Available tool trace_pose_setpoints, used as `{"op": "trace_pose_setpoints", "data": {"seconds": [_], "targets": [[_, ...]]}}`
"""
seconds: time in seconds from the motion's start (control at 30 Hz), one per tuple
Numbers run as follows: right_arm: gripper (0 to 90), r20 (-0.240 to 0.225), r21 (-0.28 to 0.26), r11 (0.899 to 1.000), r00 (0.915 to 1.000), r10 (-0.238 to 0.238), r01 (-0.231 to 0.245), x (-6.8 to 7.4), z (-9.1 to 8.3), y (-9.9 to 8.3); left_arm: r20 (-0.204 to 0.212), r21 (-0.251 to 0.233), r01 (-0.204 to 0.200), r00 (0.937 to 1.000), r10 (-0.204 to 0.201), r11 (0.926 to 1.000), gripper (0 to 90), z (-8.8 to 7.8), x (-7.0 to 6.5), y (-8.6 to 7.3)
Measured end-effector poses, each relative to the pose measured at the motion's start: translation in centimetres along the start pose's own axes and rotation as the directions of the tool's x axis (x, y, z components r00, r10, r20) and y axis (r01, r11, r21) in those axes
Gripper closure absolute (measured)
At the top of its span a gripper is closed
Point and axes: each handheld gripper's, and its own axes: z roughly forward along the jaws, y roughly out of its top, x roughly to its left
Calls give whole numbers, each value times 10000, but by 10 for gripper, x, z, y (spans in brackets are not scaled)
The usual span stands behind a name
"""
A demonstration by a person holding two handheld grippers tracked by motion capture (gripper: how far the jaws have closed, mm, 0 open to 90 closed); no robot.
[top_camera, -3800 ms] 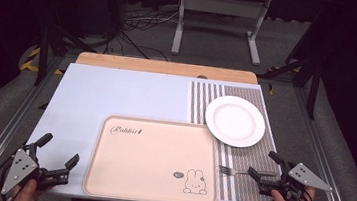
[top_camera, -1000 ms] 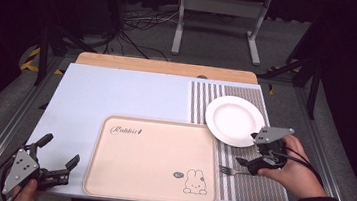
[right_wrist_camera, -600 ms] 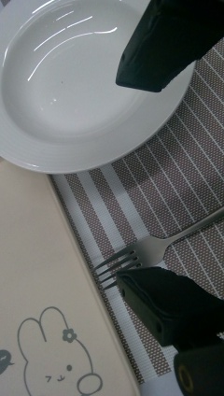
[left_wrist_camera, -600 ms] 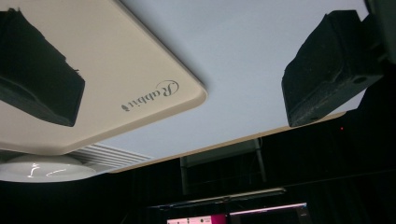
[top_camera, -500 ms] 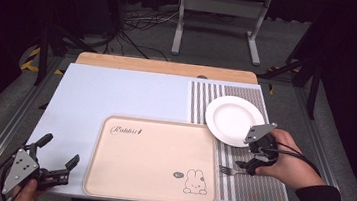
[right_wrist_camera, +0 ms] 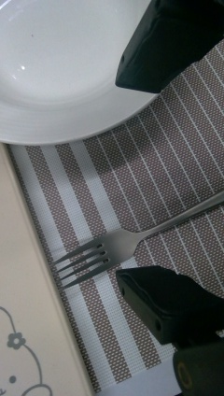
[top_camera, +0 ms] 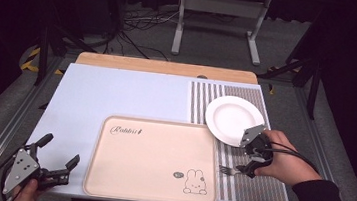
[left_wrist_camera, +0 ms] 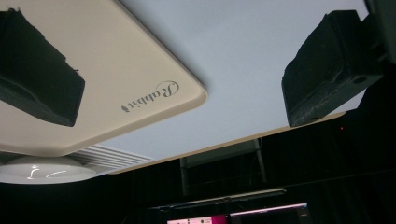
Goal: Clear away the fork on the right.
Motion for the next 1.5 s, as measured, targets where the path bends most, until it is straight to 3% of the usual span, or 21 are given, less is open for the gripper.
{"op": "trace_pose_setpoints", "data": {"seconds": [0.27, 0.4, 0.5, 0.6, 0.73, 0.87, 0.97, 1.1, 1.2, 1.33, 1.37, 1.43, 1.5], "targets": [[86, -62, 344, 9994, 10000, -18, 20, -2, 5, -3, -16, -5, -5, 10000, 5, 10000, 0, 0, 0, 0], [159, -239, 144, 9999, 9997, 35, -32, -2, 8, -3, 2, 7, -7, 10000, 7, 10000, 0, 0, 0, 0], [273, -810, 220, 9996, 9966, -154, 172, -1, 11, -4, -3, -2, -7, 10000, 7, 10000, 0, 0, 0, 0], [281, -1172, 230, 9996, 9930, -152, 180, -1, 14, -6, -3, 2, -13, 10000, 13, 10000, 0, 0, 0, 0], [375, -1678, 386, 9959, 9830, -744, 820, 2, 20, -7, 0, 16, -24, 10000, 24, 10000, 0, 0, 0, 0], [390, -1830, 625, 9916, 9780, -1001, 1132, 3, 24, -7, 5, -5, -17, 10000, 17, 10000, 0, 0, 0, 0], [495, -2085, 1140, 9837, 9714, -1135, 1394, 5, 28, -8, -3, -8, -14, 10000, 14, 10000, 0, 0, 0, 0], [534, -2072, 1435, 9746, 9682, -1402, 1718, 5, 32, -7, 1, -11, -16, 10000, 16, 10000, 0, 0, 0, 0], [601, -2271, 1868, 9578, 9582, -1742, 2184, 5, 34, -6, -1, -6, -24, 10000, 24, 10000, 0, 0, 0, 0], [690, -2348, 2150, 9470, 9539, -1870, 2386, 6, 35, -5, -12, -14, -27, 10000, 27, 10000, 0, 0, 0, 0], [725, -2407, 2372, 9355, 9488, -2045, 2619, 6, 35, -3, 9, -13, 11, 10000, -11, 10000, 0, 0, 0, -1], [747, -2391, 2409, 9332, 9482, -2093, 2667, 6, 35, -3, 14, -22, 29, 10000, -29, 10000, 0, 0, 0, -1], [783, -2459, 2577, 9231, 9433, -2230, 2854, 5, 36, -2, 22, -15, 23, 10000, -23, 10000, 0, 0, 0, 0]]}}
